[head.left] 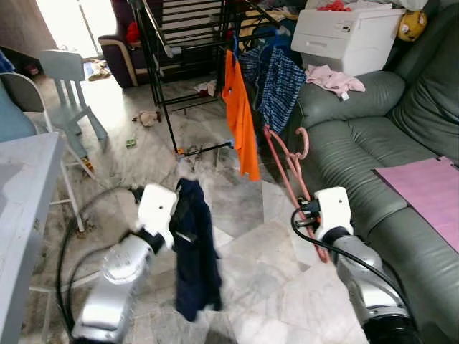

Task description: Hang hanger

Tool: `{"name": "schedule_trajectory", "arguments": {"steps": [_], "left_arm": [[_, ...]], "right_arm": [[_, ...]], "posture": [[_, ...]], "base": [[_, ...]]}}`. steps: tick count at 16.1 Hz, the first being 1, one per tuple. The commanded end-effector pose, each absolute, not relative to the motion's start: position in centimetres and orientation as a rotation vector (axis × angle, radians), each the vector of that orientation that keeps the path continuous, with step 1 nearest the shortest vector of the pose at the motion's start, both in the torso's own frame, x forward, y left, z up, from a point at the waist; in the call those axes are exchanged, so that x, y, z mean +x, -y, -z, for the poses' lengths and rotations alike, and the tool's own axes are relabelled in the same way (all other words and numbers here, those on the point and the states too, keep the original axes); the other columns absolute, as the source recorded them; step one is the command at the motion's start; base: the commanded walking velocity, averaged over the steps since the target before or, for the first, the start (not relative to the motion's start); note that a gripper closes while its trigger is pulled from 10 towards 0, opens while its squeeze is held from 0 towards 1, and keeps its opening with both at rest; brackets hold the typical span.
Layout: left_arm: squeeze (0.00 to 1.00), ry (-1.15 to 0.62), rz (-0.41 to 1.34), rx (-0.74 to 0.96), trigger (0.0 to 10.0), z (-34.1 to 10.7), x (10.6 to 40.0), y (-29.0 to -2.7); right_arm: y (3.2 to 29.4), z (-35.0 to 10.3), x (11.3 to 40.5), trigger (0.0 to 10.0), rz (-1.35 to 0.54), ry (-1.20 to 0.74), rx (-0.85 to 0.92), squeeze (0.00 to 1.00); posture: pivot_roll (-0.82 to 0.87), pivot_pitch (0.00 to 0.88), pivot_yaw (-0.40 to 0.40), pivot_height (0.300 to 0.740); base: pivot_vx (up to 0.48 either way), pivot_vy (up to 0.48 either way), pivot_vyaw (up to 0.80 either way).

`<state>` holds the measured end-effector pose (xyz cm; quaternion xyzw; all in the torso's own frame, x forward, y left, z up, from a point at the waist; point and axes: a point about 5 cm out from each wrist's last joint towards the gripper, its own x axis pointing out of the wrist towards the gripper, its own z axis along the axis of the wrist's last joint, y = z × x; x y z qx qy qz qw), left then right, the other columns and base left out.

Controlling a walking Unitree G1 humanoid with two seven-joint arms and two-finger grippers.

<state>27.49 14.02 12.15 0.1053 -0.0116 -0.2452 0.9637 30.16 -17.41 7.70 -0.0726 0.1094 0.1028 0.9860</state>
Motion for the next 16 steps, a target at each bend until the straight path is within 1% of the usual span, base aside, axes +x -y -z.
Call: {"name": "schedule_trajectory", "arguments": {"steps": [1,2,3,5,6,7,9,10,12,14,16], "left_arm": [[0.0,0.053,0.598,0.307,10.0,-13.0,27.8,-13.7],[0.0,0.05,0.688,0.416,10.0,-13.6,28.0,-13.7],[0.0,0.03,0.763,0.587,10.0,-14.1,28.6,-14.0],[0.0,0.032,0.878,0.761,10.0,-15.0,29.2,-14.3],[0.0,0.026,0.935,0.899,10.0,-15.0,29.4,-14.9],[0.0,-0.018,0.982,1.068,10.0,-15.2,30.4,-16.1],[0.0,-0.009,0.942,1.205,10.0,-15.8,31.7,-16.8],[0.0,-0.002,0.915,1.335,10.0,-16.2,32.8,-17.3],[0.0,0.017,0.852,1.395,10.0,-16.8,34.4,-17.5],[0.0,0.035,0.818,1.399,10.0,-17.2,35.6,-17.6],[0.0,-0.003,0.814,1.385,10.0,-16.9,36.2,-17.9]], "right_arm": [[16.9,-8.8,31.0,10.0,-0.261,-0.198,-0.172,0.0],[17.2,-9.2,31.4,10.0,-0.291,-0.203,-0.181,0.0],[17.4,-9.5,31.8,10.0,-0.344,-0.216,-0.223,0.0],[17.6,-9.8,32.0,10.0,-0.432,-0.243,-0.249,0.0],[17.6,-9.7,32.0,10.0,-0.467,-0.259,-0.258,0.0],[17.7,-9.6,31.7,10.0,-0.543,-0.288,-0.3,0.0],[17.7,-9.6,31.5,10.0,-0.59,-0.301,-0.324,0.0],[17.7,-9.6,31.4,10.0,-0.628,-0.317,-0.325,0.0],[17.9,-10.1,31.4,10.0,-0.679,-0.323,-0.34,0.0],[18.5,-10.8,31.3,10.0,-0.724,-0.329,-0.361,0.0],[20.0,-11.8,31.9,10.0,-0.691,-0.32,-0.403,0.0]], "posture": [[-0.11,0.0,0.051,0.74],[-0.11,0.0,0.053,0.74],[-0.11,0.0,0.057,0.74],[-0.1,0.0,0.058,0.74],[-0.1,0.0,0.058,0.74],[-0.1,0.0,0.058,0.74],[-0.1,0.0,0.061,0.74],[-0.1,0.0,0.064,0.74],[-0.11,0.0,0.069,0.74],[-0.12,0.0,0.074,0.74],[-0.13,0.0,0.078,0.74]], "base": [[0.0,0.0,0.0],[0.0,0.0,0.0],[0.0,0.0,0.0],[0.0,0.0,0.0],[0.0,0.0,0.0],[0.0,0.0,0.0],[0.0,0.0,0.0],[0.0,0.0,0.0],[0.0,0.0,0.0],[0.0,0.0,0.0],[0.0,0.0,0.0]]}}
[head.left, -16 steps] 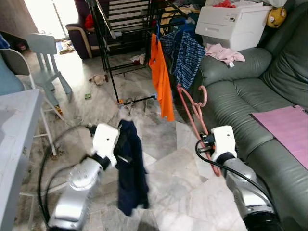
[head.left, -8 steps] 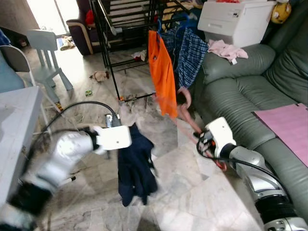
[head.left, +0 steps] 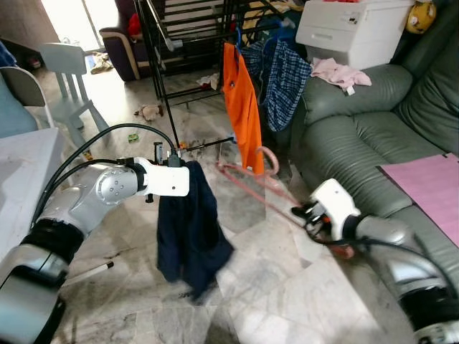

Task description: Hang hanger

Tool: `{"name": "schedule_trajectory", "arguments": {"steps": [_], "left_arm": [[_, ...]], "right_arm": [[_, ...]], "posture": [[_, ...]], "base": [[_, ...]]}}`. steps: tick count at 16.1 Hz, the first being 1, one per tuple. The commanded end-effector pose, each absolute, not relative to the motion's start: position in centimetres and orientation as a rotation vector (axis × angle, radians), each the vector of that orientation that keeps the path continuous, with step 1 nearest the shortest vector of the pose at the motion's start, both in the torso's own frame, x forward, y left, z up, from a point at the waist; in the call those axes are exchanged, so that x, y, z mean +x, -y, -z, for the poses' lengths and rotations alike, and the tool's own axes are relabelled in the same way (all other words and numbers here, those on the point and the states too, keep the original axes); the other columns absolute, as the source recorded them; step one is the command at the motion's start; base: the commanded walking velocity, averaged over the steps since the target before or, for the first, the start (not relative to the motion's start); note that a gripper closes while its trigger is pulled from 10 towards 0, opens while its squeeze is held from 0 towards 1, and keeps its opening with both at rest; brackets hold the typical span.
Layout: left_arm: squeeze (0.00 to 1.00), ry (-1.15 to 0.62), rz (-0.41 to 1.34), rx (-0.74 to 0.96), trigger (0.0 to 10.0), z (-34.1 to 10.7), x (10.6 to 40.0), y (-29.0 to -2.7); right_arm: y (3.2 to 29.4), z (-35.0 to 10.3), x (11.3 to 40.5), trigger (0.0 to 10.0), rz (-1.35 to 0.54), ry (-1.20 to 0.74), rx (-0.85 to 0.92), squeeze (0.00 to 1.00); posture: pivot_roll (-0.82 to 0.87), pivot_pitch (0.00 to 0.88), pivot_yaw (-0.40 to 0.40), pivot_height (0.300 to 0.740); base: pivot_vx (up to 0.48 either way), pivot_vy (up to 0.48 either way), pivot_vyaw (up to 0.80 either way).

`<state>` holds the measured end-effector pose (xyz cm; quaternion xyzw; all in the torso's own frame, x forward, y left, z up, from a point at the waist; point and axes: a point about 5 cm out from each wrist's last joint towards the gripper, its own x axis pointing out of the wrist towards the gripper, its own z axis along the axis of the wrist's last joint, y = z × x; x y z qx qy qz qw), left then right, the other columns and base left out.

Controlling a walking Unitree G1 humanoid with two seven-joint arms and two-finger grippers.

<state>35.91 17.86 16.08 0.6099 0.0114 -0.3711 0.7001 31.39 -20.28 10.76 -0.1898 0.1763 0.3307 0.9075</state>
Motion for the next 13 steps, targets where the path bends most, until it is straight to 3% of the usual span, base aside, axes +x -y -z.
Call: {"name": "schedule_trajectory", "arguments": {"steps": [1,4,9,13], "left_arm": [[0.0,-0.042,0.819,1.363,10.0,-16.5,36.3,-18.2],[0.0,-0.145,0.829,1.335,10.0,-15.3,36.6,-19.0],[0.0,-0.214,0.753,1.136,10.0,-14.9,37.5,-19.1],[0.0,-0.23,0.738,1.13,10.0,-14.7,37.6,-19.2]], "right_arm": [[20.5,-12.3,32.0,10.0,-0.685,-0.313,-0.398,0.0],[21.3,-13.8,32.4,10.0,-0.716,-0.293,-0.414,0.0],[21.6,-14.4,30.6,10.0,-0.987,-0.393,-0.412,0.0],[22.5,-14.5,29.6,10.0,-1.066,-0.465,-0.421,0.0]], "posture": [[-0.13,0.0,0.078,0.74],[-0.13,0.0,0.078,0.74],[-0.13,0.0,0.073,0.74],[-0.14,0.0,0.077,0.74]], "base": [[0.0,0.0,0.0],[0.0,0.0,0.0],[0.0,0.0,0.0],[0.0,0.0,0.0]]}}
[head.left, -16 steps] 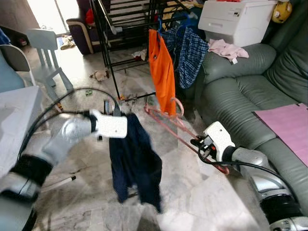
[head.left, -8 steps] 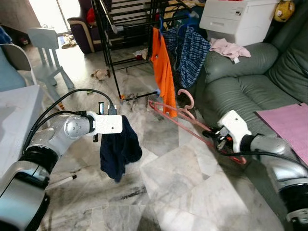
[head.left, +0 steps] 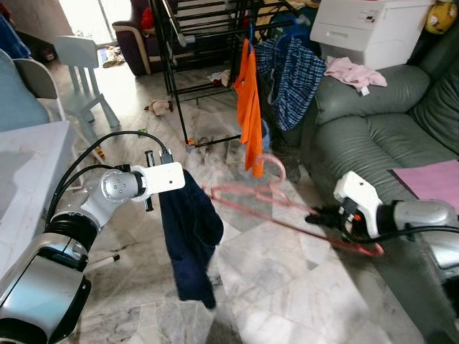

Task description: Hang hanger

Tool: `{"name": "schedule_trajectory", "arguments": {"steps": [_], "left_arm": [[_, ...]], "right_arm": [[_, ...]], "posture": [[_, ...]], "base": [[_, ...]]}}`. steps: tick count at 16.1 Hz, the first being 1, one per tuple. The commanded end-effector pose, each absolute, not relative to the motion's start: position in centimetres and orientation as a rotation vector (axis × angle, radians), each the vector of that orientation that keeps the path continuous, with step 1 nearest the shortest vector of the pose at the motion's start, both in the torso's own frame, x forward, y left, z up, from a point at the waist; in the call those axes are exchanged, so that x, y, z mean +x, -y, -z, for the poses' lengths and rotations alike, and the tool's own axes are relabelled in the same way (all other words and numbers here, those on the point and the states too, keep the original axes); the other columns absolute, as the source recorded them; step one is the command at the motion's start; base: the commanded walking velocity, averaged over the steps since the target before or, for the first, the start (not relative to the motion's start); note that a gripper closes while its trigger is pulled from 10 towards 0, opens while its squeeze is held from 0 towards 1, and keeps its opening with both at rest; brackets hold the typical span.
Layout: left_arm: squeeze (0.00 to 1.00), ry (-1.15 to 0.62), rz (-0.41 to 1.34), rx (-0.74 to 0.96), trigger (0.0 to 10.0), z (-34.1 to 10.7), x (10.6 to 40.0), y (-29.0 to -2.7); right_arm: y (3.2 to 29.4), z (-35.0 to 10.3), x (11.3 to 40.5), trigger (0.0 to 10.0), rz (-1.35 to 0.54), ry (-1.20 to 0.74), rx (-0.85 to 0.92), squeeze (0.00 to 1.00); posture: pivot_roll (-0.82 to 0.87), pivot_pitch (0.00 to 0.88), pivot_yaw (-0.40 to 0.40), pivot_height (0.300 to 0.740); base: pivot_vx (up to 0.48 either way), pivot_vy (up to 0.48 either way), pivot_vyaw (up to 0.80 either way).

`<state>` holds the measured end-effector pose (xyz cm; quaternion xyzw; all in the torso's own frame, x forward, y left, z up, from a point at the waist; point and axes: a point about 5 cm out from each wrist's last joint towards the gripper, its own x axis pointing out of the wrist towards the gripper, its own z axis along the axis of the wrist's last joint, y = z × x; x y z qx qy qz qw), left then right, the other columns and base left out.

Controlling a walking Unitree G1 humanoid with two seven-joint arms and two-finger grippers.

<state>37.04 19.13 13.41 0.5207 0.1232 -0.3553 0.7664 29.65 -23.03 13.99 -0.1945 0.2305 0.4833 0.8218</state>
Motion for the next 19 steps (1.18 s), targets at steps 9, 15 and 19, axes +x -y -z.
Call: {"name": "schedule_trajectory", "arguments": {"steps": [9,15,19], "left_arm": [[0.0,-0.263,0.723,1.13,10.0,-14.6,37.8,-19.6],[0.0,-0.182,0.803,1.073,10.0,-15.7,37.8,-18.4],[0.0,-0.113,0.844,1.041,10.0,-16.5,37.7,-17.7]], "right_arm": [[23.3,-14.6,28.5,10.0,-1.142,-0.541,-0.434,0.0],[22.4,-12.5,29.4,10.0,-1.067,-0.528,-0.439,0.0],[22.2,-11.6,29.6,10.0,-1.034,-0.525,-0.414,0.0]], "posture": [[-0.14,0.0,0.083,0.74],[-0.13,0.0,0.077,0.74],[-0.13,0.0,0.073,0.74]], "base": [[0.0,0.0,0.0],[0.0,0.0,0.0],[0.0,0.0,0.0]]}}
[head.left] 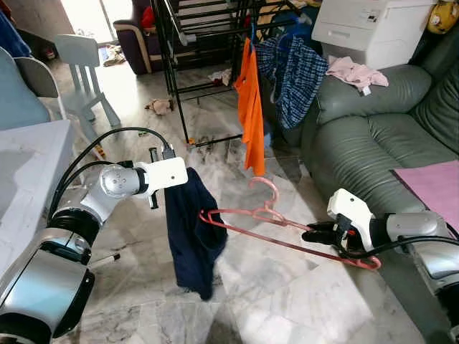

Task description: Hang hanger

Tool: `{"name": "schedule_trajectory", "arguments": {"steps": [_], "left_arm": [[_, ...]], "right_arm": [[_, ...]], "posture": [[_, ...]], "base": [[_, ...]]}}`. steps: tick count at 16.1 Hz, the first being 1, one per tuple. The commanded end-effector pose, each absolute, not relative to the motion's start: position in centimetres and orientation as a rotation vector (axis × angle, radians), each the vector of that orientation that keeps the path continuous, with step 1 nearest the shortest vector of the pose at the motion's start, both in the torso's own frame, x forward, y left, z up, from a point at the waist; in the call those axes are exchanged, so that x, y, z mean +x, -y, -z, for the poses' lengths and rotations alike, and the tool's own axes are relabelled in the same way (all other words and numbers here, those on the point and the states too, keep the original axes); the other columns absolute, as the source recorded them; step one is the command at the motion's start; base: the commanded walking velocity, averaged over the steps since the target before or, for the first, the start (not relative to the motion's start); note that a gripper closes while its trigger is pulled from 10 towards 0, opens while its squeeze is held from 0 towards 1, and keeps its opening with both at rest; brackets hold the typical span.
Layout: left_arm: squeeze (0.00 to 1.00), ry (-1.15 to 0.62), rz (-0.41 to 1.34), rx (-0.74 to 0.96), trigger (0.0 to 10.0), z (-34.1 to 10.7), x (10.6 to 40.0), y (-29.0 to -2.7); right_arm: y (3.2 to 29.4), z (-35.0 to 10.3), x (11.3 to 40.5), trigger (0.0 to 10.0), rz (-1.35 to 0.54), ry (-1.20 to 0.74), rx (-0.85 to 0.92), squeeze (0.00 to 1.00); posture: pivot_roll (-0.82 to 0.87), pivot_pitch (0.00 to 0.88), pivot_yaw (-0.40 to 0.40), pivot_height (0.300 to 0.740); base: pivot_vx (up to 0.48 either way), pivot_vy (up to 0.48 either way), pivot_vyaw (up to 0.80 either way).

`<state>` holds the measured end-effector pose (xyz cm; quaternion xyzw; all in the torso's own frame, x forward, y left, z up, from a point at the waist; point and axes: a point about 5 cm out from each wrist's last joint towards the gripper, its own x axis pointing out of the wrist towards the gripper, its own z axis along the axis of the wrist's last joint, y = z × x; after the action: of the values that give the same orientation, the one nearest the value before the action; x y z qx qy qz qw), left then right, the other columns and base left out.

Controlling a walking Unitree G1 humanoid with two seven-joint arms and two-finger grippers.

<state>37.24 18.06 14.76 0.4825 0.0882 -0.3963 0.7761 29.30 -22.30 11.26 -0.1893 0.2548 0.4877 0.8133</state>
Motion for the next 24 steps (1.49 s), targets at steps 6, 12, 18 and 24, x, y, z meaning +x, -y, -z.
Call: {"name": "schedule_trajectory", "arguments": {"steps": [6,12,18,24], "left_arm": [[0.0,0.144,0.916,0.805,10.0,-20.2,37.3,-14.1],[0.0,0.156,0.971,0.735,10.0,-19.7,35.3,-13.5],[0.0,0.145,1.148,0.528,10.0,-14.3,29.7,-7.8],[0.0,0.105,1.186,0.489,10.0,-12.8,27.0,-5.0]], "right_arm": [[21.6,-9.7,31.8,10.0,-0.786,-0.494,-0.212,0.0],[24.4,-11.8,35.7,10.0,-0.254,-0.366,0.046,0.0],[21.3,-17.9,39.5,10.0,-0.088,-0.061,0.537,0.0],[17.0,-21.1,40.7,10.0,-0.11,0.127,0.306,0.0]], "posture": [[-0.12,0.0,0.066,0.74],[-0.11,0.0,0.06,0.74],[-0.12,0.0,0.056,0.74],[-0.11,0.0,0.05,0.74]], "base": [[0.0,0.0,0.0],[0.0,0.0,0.0],[0.0,0.0,0.0],[0.0,0.0,0.0]]}}
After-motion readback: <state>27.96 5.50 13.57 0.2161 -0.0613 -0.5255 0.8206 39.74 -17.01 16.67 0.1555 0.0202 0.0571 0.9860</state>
